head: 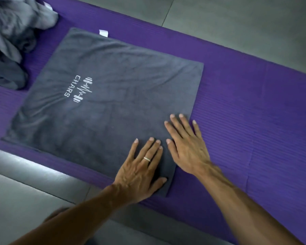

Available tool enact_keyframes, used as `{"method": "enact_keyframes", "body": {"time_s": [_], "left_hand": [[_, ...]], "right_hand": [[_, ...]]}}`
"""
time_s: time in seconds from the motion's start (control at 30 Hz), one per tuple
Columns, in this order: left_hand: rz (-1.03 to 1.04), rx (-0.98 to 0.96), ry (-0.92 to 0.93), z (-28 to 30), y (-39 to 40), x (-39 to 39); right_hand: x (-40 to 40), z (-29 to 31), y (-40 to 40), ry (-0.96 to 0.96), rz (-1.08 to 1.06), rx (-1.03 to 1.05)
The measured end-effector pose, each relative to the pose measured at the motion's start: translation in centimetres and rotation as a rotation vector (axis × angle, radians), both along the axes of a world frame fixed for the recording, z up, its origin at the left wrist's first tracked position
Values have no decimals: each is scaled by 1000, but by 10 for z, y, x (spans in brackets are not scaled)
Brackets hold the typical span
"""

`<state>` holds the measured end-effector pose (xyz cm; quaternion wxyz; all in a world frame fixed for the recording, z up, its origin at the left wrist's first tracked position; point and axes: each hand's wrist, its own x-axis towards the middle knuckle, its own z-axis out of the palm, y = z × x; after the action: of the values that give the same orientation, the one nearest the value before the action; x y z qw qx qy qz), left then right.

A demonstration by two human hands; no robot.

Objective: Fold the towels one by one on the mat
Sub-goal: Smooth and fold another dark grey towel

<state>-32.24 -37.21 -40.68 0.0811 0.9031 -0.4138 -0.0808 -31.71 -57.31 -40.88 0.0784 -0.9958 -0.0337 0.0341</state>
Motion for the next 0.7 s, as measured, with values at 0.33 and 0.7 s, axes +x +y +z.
{"method": "enact_keyframes", "body": {"time_s": [0.33,0.7], "left_hand": [[121,-73,-47,20,-47,-14],[795,-361,406,57,-26,-11]], "right_hand": [[19,11,-80,-35,-42,38],[93,30,-79,-63,80,-13]]}}
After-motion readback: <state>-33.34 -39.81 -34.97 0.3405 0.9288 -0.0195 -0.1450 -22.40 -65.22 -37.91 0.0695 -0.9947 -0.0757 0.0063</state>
